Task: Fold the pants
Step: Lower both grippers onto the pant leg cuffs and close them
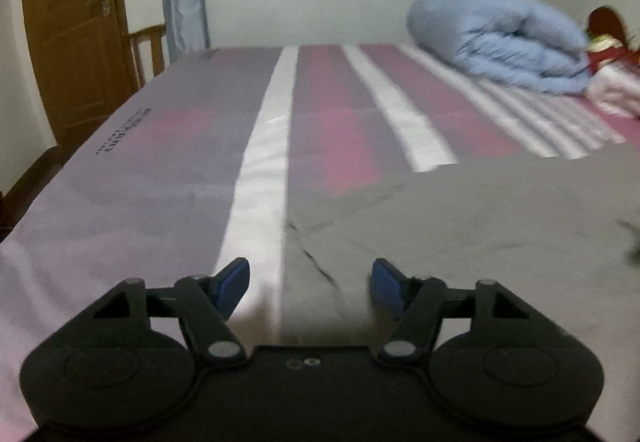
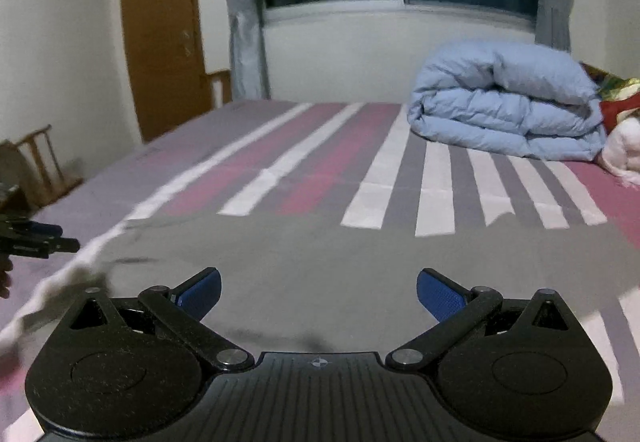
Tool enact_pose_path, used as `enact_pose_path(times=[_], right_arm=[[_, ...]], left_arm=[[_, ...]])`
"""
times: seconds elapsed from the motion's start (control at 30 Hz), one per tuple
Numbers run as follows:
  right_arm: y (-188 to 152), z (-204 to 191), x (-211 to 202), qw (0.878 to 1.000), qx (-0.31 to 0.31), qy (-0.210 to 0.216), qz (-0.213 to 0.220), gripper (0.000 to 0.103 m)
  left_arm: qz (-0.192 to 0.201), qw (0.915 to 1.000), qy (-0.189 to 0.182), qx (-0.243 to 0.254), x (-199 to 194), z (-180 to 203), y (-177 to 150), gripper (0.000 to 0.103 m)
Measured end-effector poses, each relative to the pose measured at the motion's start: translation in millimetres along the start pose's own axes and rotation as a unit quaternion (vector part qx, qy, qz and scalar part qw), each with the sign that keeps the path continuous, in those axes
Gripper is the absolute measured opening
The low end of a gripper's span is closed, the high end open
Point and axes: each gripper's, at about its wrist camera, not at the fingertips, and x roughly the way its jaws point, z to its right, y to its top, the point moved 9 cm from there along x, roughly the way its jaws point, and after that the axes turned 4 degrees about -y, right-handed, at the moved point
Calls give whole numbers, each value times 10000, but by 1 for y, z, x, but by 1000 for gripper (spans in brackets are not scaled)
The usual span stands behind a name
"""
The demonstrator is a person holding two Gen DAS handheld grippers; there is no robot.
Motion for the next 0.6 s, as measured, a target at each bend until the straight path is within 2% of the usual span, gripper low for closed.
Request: enact_pose_path(times=[0.1, 0.13, 0.17, 0.23, 0.33, 0.4, 0.43, 0.5, 0.6], right_arm=[[13, 10, 64, 9994, -271, -1, -198, 103], [16, 13, 83, 9989, -404, 39, -255, 92], [16, 17, 98, 9981, -506, 122, -343, 75], [18, 20, 129, 9957, -727, 275, -512, 64], [16, 24, 161, 9906, -1107, 420, -686, 64], [12, 21, 172, 9874, -1281, 519, -773, 64], [7, 24, 182, 9844, -1455, 439, -891, 64], [1, 26, 191, 9806, -1594, 444, -1048, 64], [2, 31, 197, 9783, -1650, 585, -1106, 64]], left_arm=[[-181, 9998, -105, -64, 44, -17, 7, 53], [-217, 9996, -160, -73, 54, -22, 10, 53], [-256, 9994, -226, -57, 64, -24, 12, 53], [-357, 9987, -364, 26, 81, -26, 20, 54], [-499, 9962, -693, 166, 94, -25, 26, 53], [-639, 9935, -939, 95, 99, -24, 27, 52], [-707, 9919, -1051, 50, 104, -25, 28, 50], [-781, 9885, -1291, -39, 105, -23, 30, 42], [-809, 9857, -1476, 1, 102, -24, 31, 42]])
